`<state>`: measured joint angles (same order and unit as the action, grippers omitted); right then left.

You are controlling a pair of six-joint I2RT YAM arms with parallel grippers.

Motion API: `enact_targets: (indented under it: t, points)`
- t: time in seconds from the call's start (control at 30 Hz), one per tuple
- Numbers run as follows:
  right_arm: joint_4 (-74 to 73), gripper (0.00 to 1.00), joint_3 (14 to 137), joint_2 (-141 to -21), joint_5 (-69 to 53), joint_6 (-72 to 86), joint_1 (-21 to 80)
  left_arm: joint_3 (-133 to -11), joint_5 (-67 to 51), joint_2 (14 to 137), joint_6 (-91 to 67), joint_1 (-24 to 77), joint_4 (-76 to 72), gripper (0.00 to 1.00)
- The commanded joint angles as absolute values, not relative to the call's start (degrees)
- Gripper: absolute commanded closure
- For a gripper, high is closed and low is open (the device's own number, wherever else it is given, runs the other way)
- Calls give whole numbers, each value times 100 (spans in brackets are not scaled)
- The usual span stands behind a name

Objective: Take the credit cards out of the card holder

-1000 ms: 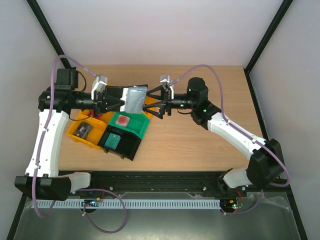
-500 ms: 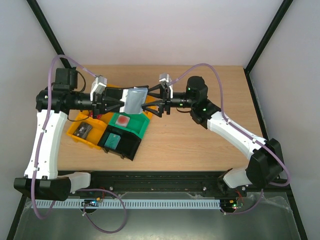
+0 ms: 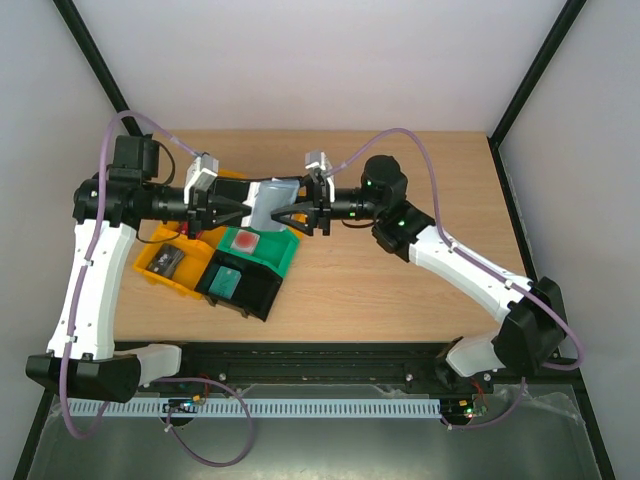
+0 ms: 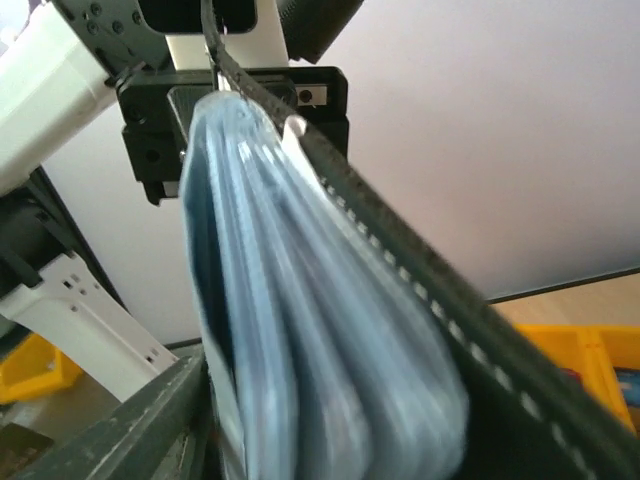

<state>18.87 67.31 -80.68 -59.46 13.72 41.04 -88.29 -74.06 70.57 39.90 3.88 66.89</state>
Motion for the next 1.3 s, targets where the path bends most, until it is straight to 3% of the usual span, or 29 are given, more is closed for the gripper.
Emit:
enact_targets:
  t: [0.0, 0.17, 0.33, 0.37, 0.47, 0.63, 0.73, 0.8, 0.83, 0.9, 0.97, 1.0, 1.07, 1.17, 1.27]
  points:
    - [2206, 48, 6895, -7919, -5726, 1455, 4318, -8790, -7524, 7041, 4103, 404, 6667, 98]
    - [2161, 67, 6933, -7927, -5649, 1563, 4372, -8707, -7420, 7018, 3974, 404, 6548, 98]
    - [2182, 95, 6923, -7850, -5430, 1735, 4377, -8479, -7042, 7025, 3168, 404, 5810, 97]
    - [2143, 98, 6946, -7856, -5339, 1757, 4377, -8410, -6835, 7017, 2891, 404, 5578, 87]
    - [2003, 98, 7017, -7916, -5096, 1891, 4377, -8243, -6244, 7009, 2452, 449, 5205, 46]
    - [1872, 98, 7144, -8005, -4896, 2133, 4378, -8186, -6284, 7011, 2588, 657, 5248, 22]
    - [1866, 98, 7194, -8039, -4890, 2170, 4408, -8252, -6046, 7091, 2479, 896, 5170, 17]
    - [1848, 98, 7222, -8044, -4919, 2138, 4426, -8256, -5924, 7171, 2350, 1034, 5059, 20]
    - [1818, 98, 7222, -8036, -4925, 2122, 4433, -8253, -5868, 7195, 2287, 1087, 5009, 29]
    - [1721, 98, 7265, -8002, -4952, 2059, 4439, -8218, -5820, 7204, 2251, 1116, 4960, 54]
    - [1683, 98, 7262, -7936, -5038, 1996, 4438, -8206, -5770, 7167, 2250, 1111, 4948, 90]
    - [1664, 98, 7269, -7891, -5093, 1966, 4436, -8216, -5752, 7137, 2239, 1093, 4954, 97]
    - [1517, 87, 7304, -7812, -5203, 1799, 4438, -8239, -5863, 7076, 2219, 992, 4967, 98]
    - [963, 52, 7330, -7638, -4982, 1336, 4394, -8229, -6352, 7000, 2296, 749, 5076, 98]
    - [690, 42, 7100, -7366, -4652, 989, 4192, -8291, -6672, 6978, 2568, 643, 5317, 98]
